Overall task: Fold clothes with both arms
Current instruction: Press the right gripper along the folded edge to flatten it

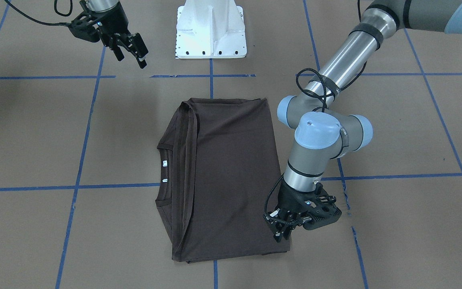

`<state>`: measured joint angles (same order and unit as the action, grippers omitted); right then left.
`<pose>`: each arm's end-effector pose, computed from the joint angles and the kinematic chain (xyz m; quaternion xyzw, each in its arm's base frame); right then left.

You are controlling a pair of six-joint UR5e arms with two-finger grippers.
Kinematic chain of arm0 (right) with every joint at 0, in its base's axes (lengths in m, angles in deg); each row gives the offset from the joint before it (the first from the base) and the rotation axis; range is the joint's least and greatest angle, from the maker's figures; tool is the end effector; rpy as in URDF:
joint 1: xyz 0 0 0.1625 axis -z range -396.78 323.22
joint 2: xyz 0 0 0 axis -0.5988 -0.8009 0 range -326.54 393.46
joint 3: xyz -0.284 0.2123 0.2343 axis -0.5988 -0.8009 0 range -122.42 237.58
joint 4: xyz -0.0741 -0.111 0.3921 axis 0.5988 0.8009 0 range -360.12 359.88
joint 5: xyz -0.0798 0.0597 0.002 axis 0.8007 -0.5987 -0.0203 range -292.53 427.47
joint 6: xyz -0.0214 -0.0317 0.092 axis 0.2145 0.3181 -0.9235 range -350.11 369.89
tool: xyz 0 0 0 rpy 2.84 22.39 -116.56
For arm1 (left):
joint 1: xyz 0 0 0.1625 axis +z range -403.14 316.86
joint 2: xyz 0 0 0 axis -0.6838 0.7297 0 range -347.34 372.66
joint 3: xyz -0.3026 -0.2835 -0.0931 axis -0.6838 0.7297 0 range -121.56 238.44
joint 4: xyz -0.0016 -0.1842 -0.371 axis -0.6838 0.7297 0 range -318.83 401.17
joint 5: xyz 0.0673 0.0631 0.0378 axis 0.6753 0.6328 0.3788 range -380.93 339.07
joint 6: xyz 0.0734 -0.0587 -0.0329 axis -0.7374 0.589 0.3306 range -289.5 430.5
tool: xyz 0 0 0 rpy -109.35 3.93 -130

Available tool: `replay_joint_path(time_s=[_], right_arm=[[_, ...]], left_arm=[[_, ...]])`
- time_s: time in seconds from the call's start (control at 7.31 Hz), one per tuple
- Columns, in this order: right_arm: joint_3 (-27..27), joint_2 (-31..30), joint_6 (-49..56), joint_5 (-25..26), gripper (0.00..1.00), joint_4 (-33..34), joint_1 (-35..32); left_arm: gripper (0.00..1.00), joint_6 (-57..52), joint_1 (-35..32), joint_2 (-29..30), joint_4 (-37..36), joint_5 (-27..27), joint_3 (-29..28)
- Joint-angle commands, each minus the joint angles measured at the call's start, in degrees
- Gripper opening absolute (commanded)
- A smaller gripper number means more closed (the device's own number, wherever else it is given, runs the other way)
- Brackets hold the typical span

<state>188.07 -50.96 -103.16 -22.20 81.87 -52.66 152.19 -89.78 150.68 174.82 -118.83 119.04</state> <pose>-0.3987 -0.2526 0.2808 -0.0259 -0.4539 0.2980 0.8393 0.4770 -0.6792 0.2791 0.1857 0.4849 -0.2467 0.8182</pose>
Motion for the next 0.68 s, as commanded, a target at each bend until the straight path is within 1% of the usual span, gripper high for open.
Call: replay_joint_path(time_s=[0.0,0.14,0.27,0.41,0.55], right_arm=[[-12.64,13.41,0.9,0.19,1.0,0.18,-0.99],[-18.64,19.15,4.91,0.19,1.0,2.45,-1.17],[-20.87,21.12,13.56,0.19,1.0,3.34,-1.17],[-22.72,21.83,20.35,0.28,1.0,3.35,-1.17],[-25.79,24.02,26.85,0.28,1.0,3.52,-1.61]], left_arm=[[0.53,0.13,-0.03,-13.77,-0.41,-6.04,19.03],[0.53,0.31,-0.03,-14.88,-0.41,-7.03,20.68],[0.52,0.31,-0.03,-14.98,-0.41,-7.04,20.61],[0.52,0.31,0.06,-15.41,-0.41,-7.04,20.61],[0.52,0.4,0.06,-15.42,-0.41,-7.04,20.61]])
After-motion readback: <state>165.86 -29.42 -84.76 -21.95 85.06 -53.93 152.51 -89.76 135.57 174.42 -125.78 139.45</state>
